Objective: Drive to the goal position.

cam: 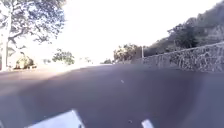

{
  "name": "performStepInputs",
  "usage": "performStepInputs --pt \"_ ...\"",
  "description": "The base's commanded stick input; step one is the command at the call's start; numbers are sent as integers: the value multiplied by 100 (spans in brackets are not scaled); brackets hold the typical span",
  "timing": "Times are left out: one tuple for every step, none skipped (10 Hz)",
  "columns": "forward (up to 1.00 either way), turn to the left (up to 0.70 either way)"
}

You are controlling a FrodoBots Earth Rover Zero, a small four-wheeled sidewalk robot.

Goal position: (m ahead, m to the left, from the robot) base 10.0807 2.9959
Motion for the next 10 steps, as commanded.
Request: performStepInputs --pt "70 0" --pt "70 0" --pt "70 0" --pt "70 0" --pt "70 0" --pt "70 0" --pt "70 -35" --pt "70 -35" --pt "70 -35" --pt "70 -35"
